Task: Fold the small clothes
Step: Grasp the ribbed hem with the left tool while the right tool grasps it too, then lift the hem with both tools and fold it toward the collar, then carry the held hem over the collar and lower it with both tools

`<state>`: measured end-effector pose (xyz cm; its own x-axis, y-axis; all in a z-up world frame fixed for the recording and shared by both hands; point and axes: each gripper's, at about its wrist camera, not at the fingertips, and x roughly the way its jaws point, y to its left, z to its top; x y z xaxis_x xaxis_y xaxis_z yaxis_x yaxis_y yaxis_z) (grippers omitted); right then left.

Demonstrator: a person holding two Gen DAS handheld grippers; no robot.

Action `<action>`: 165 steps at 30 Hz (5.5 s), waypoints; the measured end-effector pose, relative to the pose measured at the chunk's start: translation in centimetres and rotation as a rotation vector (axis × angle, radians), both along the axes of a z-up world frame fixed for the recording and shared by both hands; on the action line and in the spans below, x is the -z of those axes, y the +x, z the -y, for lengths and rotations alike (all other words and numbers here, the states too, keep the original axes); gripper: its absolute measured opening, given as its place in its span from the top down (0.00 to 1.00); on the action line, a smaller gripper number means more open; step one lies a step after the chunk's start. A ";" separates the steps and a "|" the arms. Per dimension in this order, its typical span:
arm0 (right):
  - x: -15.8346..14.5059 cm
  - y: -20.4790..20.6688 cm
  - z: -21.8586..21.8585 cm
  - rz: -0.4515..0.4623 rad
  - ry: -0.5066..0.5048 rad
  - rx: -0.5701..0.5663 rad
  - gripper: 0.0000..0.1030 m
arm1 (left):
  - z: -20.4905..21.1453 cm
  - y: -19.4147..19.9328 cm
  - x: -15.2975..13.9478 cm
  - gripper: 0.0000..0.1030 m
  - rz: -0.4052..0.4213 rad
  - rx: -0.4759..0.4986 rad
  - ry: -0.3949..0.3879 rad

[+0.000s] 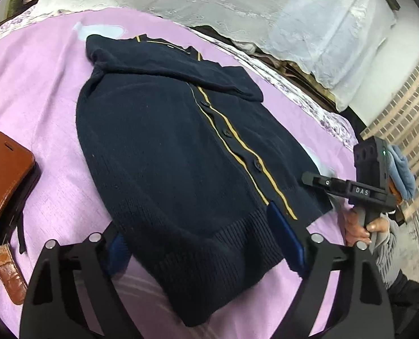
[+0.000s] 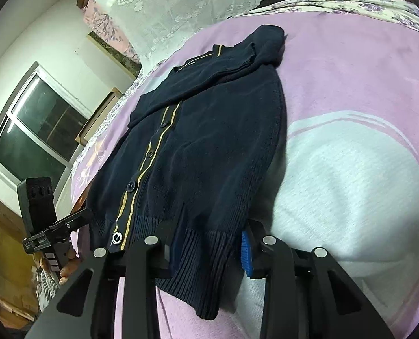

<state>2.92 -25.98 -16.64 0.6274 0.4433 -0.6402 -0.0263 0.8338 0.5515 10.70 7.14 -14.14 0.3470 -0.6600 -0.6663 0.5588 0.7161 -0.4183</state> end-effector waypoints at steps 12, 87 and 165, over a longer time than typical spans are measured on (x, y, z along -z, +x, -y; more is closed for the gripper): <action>-0.9 -0.6 0.0 0.053 -0.019 0.016 0.87 | -0.3 1.1 0.6 0.75 -0.035 -0.045 0.013; -7.9 19.6 4.3 0.168 0.169 0.164 0.93 | 5.9 18.4 -10.5 0.78 0.216 -0.294 0.043; -4.3 27.9 0.7 0.074 -0.293 0.064 0.67 | 8.8 23.8 -1.8 0.04 0.179 -0.491 0.477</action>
